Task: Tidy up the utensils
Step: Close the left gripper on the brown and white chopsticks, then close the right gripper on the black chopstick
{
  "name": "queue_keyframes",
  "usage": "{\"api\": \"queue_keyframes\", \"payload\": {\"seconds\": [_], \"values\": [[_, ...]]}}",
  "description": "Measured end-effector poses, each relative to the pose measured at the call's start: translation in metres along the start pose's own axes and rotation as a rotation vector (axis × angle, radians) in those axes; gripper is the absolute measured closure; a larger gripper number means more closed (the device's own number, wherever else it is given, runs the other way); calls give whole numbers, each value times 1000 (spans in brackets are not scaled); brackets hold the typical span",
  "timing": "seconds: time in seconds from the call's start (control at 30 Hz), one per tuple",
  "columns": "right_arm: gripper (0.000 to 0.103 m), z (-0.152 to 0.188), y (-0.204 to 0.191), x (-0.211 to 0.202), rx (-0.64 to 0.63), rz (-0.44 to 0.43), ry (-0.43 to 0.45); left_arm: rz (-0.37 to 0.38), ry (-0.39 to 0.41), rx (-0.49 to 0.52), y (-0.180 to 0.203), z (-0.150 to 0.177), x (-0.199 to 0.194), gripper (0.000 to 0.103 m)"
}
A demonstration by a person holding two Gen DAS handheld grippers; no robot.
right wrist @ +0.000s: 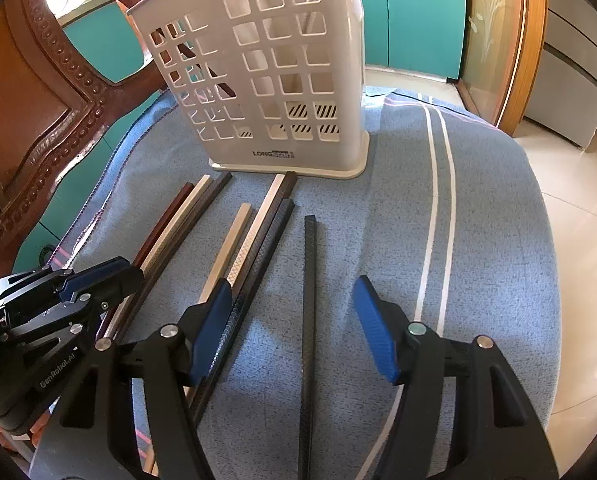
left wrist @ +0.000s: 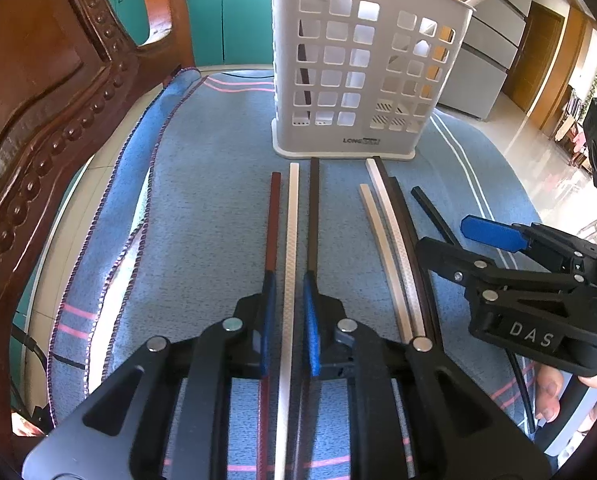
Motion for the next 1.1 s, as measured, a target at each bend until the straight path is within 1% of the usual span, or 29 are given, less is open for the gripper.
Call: {"api": "queue_keyframes", "payload": {"seconds": [0.17, 0.23, 0.3, 0.47, 0.5, 0.53, 0.57, 0.6, 0.97, 1.1], "values": [[39, 0, 0, 0, 1, 0, 1, 1, 0, 13, 4, 0, 1, 79], [39, 0, 0, 0, 8, -3, 2, -4, -5, 17, 6, 1, 3, 67], [39, 0, 1, 0, 20, -8, 3, 2, -26, 8, 5, 3, 7, 65], [39, -1, 5, -1, 31, 7, 6, -15, -28, 24, 8, 4, 9, 65], [39, -1, 5, -1, 29, 9, 7, -15, -27, 22, 8, 4, 8, 68], [39, -1, 5, -1, 25, 12, 8, -26, -23, 17, 6, 3, 8, 76], [39, -1, 4, -1, 19, 16, 8, -24, -22, 11, 5, 3, 8, 79], [39, -1, 4, -1, 16, 19, 9, -20, -22, 3, 4, 1, 7, 84], [39, 0, 2, 0, 17, 18, 10, -7, -8, -12, -6, 0, 1, 85], [39, 0, 2, 0, 17, 18, 10, 0, 20, -13, -4, -1, -11, 93]]}}
Point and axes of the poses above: each gripper's, at about its wrist camera, not at the fingertips, and x roughly the way its jaws point, y to its right, z to its underside, the point moved 4 cm from there along x, roughly the way its jaws point, and after that the axes turned 8 degrees about z, right-handed, at the moved point
